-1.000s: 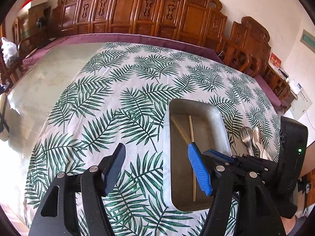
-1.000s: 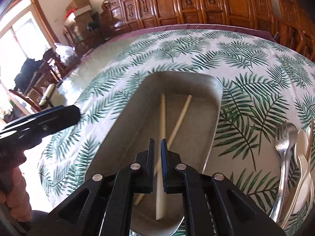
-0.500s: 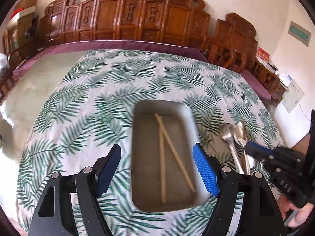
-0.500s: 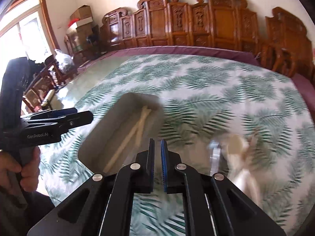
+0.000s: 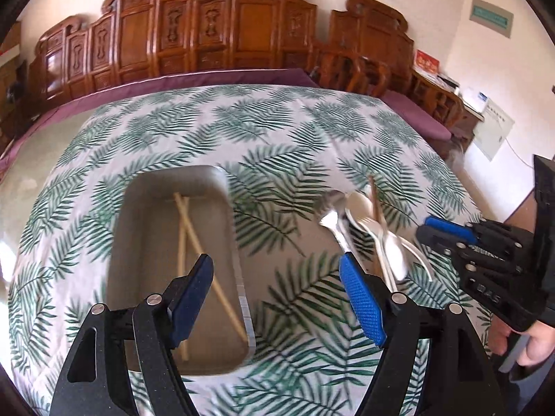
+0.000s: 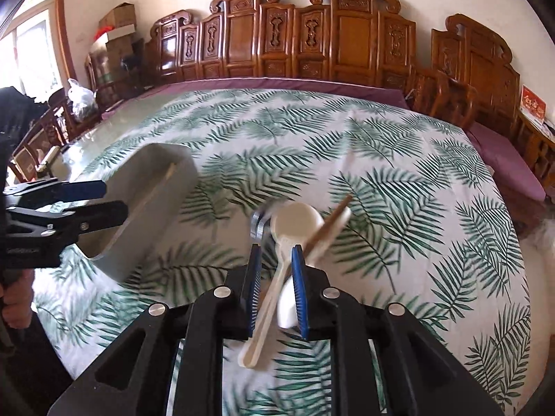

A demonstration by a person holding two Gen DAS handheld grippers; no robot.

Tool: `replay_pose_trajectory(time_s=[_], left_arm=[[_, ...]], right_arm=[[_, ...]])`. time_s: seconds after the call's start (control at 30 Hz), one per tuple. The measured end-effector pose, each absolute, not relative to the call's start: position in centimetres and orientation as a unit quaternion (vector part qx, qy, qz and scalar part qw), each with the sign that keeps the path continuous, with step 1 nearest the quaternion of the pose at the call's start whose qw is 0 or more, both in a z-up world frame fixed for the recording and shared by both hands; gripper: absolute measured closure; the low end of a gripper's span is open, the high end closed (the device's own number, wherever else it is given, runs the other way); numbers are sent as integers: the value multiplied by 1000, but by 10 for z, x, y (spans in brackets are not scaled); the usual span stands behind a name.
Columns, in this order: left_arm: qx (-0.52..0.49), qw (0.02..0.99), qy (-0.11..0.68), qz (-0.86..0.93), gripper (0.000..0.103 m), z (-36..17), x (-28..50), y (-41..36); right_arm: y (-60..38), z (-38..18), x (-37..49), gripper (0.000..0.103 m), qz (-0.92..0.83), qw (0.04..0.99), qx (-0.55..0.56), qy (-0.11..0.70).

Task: Organize utensils
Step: 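Move the right tool to the pile and grasp a white plastic fork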

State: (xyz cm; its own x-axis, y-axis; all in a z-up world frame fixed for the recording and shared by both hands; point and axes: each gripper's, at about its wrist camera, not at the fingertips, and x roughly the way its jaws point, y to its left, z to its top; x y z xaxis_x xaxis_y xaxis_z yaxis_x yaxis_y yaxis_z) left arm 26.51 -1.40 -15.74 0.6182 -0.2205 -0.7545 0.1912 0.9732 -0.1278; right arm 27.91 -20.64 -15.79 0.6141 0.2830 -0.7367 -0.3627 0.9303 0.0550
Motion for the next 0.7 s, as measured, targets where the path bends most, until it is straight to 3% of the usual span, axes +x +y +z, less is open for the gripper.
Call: replay_pose_trajectory(time_s=[0.7], left_arm=[[56,868,464,-165,31,-217,256,-109]], right_arm=[[-243,-181,289,83,170,890,5,424]])
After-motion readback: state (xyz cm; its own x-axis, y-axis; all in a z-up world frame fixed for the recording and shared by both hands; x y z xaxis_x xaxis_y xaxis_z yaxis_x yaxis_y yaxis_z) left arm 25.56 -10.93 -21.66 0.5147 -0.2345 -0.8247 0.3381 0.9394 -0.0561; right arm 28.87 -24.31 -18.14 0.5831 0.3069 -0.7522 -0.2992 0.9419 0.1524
